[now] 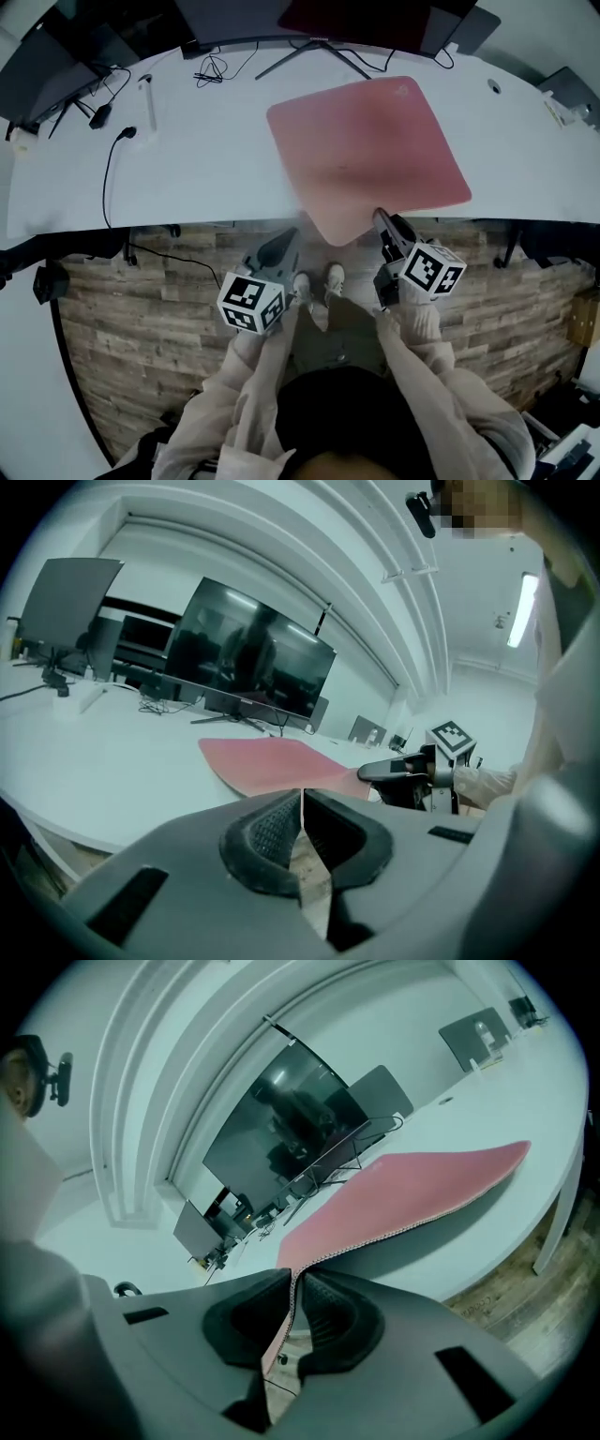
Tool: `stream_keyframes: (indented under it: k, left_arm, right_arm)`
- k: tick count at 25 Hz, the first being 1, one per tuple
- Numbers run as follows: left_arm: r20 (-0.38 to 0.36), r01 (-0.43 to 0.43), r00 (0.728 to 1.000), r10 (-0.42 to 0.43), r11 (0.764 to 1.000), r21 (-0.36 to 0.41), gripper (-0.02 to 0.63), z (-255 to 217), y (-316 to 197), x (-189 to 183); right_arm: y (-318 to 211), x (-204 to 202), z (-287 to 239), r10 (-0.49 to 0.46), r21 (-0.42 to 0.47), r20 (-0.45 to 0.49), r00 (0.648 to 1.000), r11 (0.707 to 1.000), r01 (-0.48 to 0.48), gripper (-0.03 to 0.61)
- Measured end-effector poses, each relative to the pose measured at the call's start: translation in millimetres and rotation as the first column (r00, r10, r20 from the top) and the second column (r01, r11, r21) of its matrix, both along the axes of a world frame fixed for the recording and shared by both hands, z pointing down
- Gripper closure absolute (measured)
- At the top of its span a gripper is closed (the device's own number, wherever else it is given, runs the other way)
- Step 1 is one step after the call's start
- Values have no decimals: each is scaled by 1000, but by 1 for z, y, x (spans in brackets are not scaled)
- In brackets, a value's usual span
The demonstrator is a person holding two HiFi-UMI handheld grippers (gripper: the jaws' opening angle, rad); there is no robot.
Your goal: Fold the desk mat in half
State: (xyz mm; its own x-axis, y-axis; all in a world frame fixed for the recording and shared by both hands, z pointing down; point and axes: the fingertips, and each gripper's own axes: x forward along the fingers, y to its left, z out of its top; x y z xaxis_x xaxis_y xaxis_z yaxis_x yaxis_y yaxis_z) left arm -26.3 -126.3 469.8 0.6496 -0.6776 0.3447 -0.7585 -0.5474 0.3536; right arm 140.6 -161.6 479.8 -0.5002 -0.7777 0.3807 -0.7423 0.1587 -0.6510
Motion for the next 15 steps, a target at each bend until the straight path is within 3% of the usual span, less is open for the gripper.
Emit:
stream_keyframes:
  k: [7, 11, 15]
  left_arm:
    - [-11, -91, 996, 92, 991, 95, 580, -28, -12, 2]
    - [0, -102, 995, 103, 988, 118, 580, -35, -24, -6]
    - [-2, -62, 998, 62, 992, 107, 580, -33, -45, -18]
  right_arm:
    - [-24, 1, -32, 12, 67, -100, 995, 998, -5, 532]
    - [-45, -10, -45, -52, 76, -160, 986, 995, 65, 534]
    - [-70, -24, -53, -143, 77, -203, 969, 984, 162, 534]
